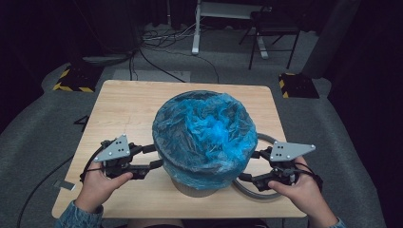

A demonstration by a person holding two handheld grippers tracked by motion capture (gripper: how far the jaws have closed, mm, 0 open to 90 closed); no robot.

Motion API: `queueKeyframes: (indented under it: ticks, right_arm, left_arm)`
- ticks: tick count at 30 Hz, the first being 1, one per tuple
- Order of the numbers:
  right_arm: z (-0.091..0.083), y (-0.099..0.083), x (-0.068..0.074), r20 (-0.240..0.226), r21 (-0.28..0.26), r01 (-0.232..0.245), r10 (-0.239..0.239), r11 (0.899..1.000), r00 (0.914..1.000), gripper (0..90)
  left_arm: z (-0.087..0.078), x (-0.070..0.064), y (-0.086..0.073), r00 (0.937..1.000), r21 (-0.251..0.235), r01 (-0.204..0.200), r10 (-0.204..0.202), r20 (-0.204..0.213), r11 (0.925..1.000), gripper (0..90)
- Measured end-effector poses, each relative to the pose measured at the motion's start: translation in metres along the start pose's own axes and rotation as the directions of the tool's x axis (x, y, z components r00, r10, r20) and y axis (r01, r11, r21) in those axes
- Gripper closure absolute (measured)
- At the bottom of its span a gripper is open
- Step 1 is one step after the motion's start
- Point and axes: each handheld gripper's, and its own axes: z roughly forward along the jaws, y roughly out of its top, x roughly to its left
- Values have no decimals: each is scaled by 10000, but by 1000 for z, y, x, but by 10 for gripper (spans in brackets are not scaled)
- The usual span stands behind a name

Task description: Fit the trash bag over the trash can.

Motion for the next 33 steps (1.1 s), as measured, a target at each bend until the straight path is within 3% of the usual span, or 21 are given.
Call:
queueKeyframes:
  ticks: [7, 11, 15, 18, 19, 20, 21, 23, 24, 25, 26, 29, 33]
  right_arm:
    - [5, -8, 6, 82, 36, -93, 92, 10000, 9999, 164]
    - [11, -7, 7, 79, -47, -30, 30, 10000, 10000, 174]
    - [10, -4, 4, 48, -9, 93, -93, 10000, 9999, 272]
    - [5, -5, -1, -77, -131, 132, -133, 9998, 9999, 485]
    - [5, -5, -1, -77, -131, 132, -133, 9998, 9999, 485]
    - [4, -6, -3, -141, -169, 175, -177, 9997, 9997, 581]
    - [4, -6, -3, -141, -169, 175, -177, 9997, 9997, 581]
    - [5, -7, -3, -122, -155, 251, -253, 9996, 9996, 664]
    - [5, -7, -2, -28, -113, 314, -314, 9994, 9995, 736]
    - [5, -7, -2, -28, -113, 314, -314, 9994, 9995, 736]
    - [5, -7, -2, -25, -171, 302, -303, 9994, 9995, 773]
    - [6, -7, 0, 136, -203, 241, -238, 9995, 9996, 860]
    - [7, -8, 3, 378, -121, 208, -203, 9997, 9991, 897]
  left_arm:
    - [-15, 13, 6, 9961, -730, 433, -487, -736, 9964, 369]
    - [-12, 20, 15, 9978, -762, 488, -520, -410, 9959, 347]
    - [-5, 28, 20, 9986, -785, 524, -517, 105, 9955, 345]
    - [-4, 34, 20, 9984, -769, 523, -504, 264, 9957, 350]
    - [-4, 36, 20, 9984, -776, 476, -450, 346, 9958, 350]
    - [-4, 37, 20, 9975, -772, 495, -454, 533, 9958, 439]
    - [-4, 37, 20, 9963, -799, 534, -477, 714, 9954, 439]
    - [-4, 36, 20, 9948, -711, 438, -369, 954, 9965, 551]
    - [-5, 33, 20, 9931, -631, 338, -264, 1142, 9974, 689]
    - [-5, 33, 20, 9931, -631, 338, -264, 1142, 9974, 751]
    - [-4, 30, 21, 9928, -533, 273, -208, 1184, 9982, 751]
    - [-1, 23, 21, 9959, 29, -205, 201, 884, 9998, 900]
    - [6, 17, 14, 9965, 676, -582, 540, 635, 9960, 900]
